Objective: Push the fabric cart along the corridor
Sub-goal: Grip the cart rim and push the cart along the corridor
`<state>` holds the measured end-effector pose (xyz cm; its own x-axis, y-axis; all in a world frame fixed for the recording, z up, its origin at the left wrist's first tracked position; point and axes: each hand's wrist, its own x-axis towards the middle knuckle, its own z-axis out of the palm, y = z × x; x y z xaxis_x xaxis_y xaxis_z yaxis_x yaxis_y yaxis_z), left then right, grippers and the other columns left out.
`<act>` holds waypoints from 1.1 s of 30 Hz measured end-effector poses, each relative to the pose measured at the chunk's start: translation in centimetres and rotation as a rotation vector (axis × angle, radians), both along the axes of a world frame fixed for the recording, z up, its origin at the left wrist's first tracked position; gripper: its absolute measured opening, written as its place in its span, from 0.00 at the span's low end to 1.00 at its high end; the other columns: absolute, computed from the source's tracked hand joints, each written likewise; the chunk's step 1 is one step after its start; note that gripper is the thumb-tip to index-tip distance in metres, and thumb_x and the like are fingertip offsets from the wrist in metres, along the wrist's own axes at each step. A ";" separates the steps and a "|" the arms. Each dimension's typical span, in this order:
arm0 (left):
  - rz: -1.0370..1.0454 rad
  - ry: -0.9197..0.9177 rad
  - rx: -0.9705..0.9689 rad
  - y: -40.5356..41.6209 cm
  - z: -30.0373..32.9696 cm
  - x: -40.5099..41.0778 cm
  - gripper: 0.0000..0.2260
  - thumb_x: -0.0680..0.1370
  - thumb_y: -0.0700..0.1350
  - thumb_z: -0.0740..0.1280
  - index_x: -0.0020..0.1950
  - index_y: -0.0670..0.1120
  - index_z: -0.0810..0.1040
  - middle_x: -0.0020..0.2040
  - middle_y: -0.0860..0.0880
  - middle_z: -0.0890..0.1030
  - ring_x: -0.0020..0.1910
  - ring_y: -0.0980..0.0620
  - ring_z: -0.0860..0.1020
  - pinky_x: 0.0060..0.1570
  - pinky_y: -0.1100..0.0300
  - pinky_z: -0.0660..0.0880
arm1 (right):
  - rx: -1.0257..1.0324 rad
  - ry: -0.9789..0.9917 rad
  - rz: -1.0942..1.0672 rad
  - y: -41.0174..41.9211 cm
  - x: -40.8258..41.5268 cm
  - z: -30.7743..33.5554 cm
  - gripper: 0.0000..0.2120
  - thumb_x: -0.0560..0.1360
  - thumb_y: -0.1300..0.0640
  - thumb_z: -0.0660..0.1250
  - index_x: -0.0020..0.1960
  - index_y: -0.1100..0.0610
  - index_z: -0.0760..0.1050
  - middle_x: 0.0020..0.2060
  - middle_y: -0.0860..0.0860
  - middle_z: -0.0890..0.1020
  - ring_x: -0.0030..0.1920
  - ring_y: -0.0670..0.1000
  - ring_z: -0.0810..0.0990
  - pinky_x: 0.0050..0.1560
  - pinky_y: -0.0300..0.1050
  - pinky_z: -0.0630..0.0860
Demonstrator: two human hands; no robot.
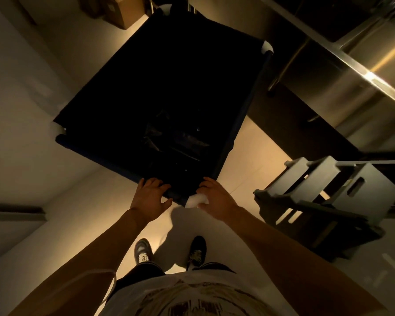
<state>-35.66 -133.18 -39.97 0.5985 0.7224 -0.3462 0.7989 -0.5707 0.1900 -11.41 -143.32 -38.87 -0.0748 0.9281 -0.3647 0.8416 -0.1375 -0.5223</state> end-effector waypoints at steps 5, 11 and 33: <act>-0.092 -0.021 -0.034 1.9 0.4 -2.2 0.22 0.80 0.58 0.62 0.74 0.56 0.71 0.72 0.51 0.75 0.74 0.47 0.69 0.78 0.44 0.55 | -0.051 -0.061 -0.049 -0.1 -2.0 0.2 0.27 0.76 0.46 0.71 0.72 0.53 0.73 0.73 0.52 0.71 0.81 0.54 0.56 0.81 0.50 0.53; -0.160 0.007 0.012 8.5 0.3 -9.1 0.25 0.79 0.64 0.59 0.72 0.54 0.73 0.69 0.49 0.77 0.71 0.46 0.71 0.76 0.46 0.58 | -0.042 -0.149 -0.183 -0.4 -7.2 -0.1 0.22 0.76 0.41 0.68 0.63 0.53 0.80 0.64 0.52 0.79 0.70 0.53 0.71 0.78 0.50 0.58; -0.315 -0.053 -0.050 15.0 -0.3 -27.4 0.20 0.79 0.57 0.66 0.70 0.53 0.77 0.65 0.48 0.81 0.68 0.44 0.75 0.73 0.43 0.62 | -0.201 -0.229 -0.639 -5.2 -27.8 1.6 0.22 0.81 0.49 0.61 0.74 0.47 0.69 0.73 0.50 0.71 0.76 0.54 0.63 0.77 0.47 0.58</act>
